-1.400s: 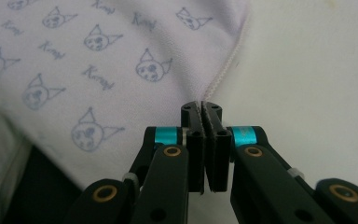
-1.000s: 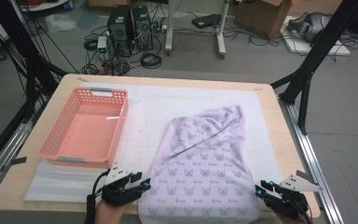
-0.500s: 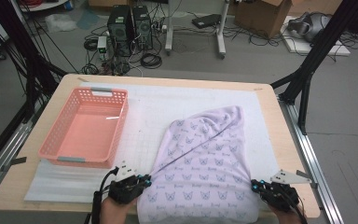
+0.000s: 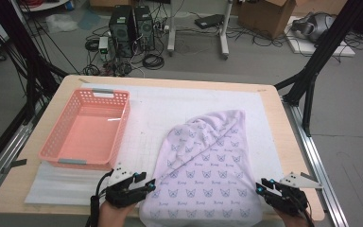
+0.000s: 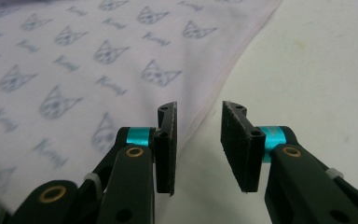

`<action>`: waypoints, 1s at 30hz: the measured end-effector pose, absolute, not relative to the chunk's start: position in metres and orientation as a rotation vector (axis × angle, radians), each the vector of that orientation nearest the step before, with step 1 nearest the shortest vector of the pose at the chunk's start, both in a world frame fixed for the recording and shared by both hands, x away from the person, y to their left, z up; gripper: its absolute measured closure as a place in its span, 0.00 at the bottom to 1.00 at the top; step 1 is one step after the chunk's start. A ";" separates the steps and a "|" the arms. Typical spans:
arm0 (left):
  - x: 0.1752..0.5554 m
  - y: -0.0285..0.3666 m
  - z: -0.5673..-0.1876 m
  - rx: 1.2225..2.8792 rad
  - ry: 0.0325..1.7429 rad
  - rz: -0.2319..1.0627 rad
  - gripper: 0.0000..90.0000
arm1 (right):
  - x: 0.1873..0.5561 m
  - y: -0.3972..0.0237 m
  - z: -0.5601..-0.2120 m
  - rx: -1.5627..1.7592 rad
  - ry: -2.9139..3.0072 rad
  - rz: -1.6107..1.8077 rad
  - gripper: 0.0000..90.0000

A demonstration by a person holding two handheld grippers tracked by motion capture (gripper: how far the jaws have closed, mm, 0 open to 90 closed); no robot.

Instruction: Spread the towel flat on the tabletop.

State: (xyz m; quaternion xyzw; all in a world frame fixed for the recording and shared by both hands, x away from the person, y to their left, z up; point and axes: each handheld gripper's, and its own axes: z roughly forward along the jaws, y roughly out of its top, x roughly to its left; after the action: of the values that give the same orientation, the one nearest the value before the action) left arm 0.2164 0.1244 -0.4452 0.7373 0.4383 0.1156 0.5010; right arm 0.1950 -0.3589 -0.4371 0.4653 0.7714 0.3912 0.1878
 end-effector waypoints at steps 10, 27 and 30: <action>0.258 0.120 -0.446 1.784 1.048 0.239 0.56 | 0.229 -0.355 -0.443 1.338 2.146 1.087 0.71; 0.329 0.082 -0.454 1.862 1.113 0.221 0.56 | 0.279 -0.339 -0.449 1.333 2.180 1.045 0.69; 0.328 0.081 -0.454 1.873 1.119 0.248 0.64 | 0.279 -0.339 -0.449 1.337 2.177 1.047 0.73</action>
State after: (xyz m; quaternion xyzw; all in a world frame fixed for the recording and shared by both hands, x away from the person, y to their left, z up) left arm 0.3281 0.0809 -0.4538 0.7592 0.4538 0.1007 0.4555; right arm 0.2789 -0.3390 -0.4492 0.4755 0.7742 0.3724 0.1893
